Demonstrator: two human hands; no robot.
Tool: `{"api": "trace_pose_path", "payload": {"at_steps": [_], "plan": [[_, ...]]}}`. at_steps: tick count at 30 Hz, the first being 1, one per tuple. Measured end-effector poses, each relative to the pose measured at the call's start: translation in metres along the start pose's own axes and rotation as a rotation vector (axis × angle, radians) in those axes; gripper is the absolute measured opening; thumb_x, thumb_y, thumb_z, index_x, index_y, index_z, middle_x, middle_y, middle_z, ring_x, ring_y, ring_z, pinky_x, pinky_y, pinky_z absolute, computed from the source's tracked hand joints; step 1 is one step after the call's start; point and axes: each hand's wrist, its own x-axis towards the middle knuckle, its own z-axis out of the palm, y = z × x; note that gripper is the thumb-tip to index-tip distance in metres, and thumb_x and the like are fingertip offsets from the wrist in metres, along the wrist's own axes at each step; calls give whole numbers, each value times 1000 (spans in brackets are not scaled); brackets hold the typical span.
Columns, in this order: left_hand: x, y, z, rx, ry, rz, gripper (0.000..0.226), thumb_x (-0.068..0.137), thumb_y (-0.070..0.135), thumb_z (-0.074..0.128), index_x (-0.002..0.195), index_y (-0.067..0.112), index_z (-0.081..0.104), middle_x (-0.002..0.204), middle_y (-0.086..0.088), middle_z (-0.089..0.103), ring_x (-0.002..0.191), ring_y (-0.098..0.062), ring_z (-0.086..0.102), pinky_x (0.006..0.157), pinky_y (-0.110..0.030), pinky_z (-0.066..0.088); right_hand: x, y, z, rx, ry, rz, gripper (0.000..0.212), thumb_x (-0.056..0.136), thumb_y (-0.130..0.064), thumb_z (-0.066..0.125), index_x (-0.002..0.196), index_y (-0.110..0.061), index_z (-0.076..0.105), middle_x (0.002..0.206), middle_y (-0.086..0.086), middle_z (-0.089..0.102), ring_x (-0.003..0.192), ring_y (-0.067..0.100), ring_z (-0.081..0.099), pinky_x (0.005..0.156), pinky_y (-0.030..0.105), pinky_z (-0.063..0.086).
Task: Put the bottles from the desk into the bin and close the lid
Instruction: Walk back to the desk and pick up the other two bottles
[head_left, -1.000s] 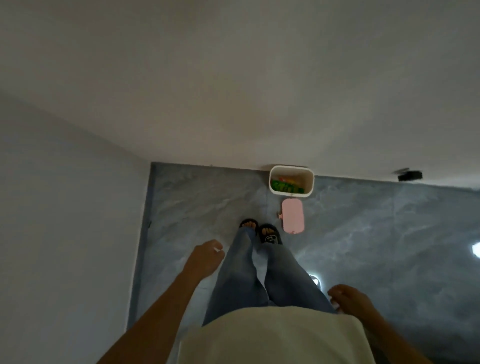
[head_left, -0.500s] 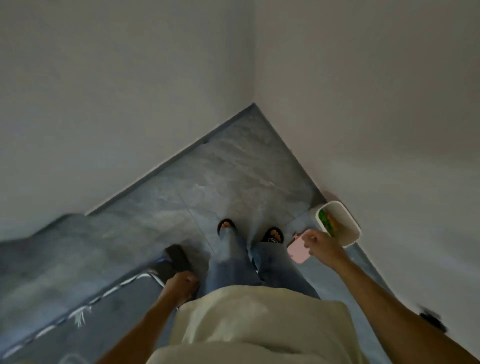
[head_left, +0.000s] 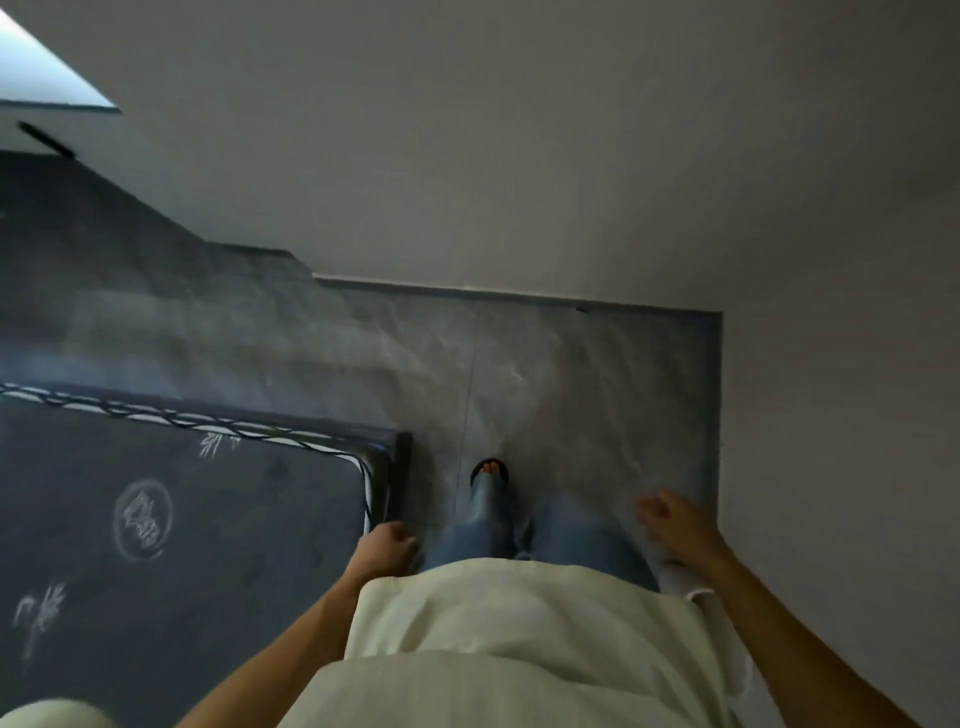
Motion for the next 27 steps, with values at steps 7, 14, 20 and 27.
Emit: {"api": "trace_pose_path", "payload": {"at_steps": [7,14,20,27], "plan": [[24,86,-71,-280,106,127,30,95,25,56,116,16,75,110,-10,76,102,-28,72,96,-38,57,21,-34,-39,-272,-130,76,29,104,-17,50,126,-7,65,137,19,60,121,32,57,98,33,42],[55,131,-110,-435,196,30,28,93,27,57,111,18,76,104,-7,77,96,-26,72,88,-34,56,96,-126,-119,-521,-185,28,31,103,-24,52,127,-11,65,126,12,64,122,28,59,98,30,45],[39,101,-80,-570,155,-174,21,91,25,60,103,18,76,103,-8,78,99,-30,72,91,-36,55,156,-261,-137,-571,-204,-127,29,101,-14,49,98,4,71,99,23,72,91,36,69,84,42,54],[13,65,-27,-849,6,-425,19,96,19,59,87,12,75,90,-9,74,82,-24,65,75,-29,47,175,-449,-63,-686,-295,-439,22,98,-24,55,108,-14,72,102,8,75,86,25,74,88,37,56]]}}
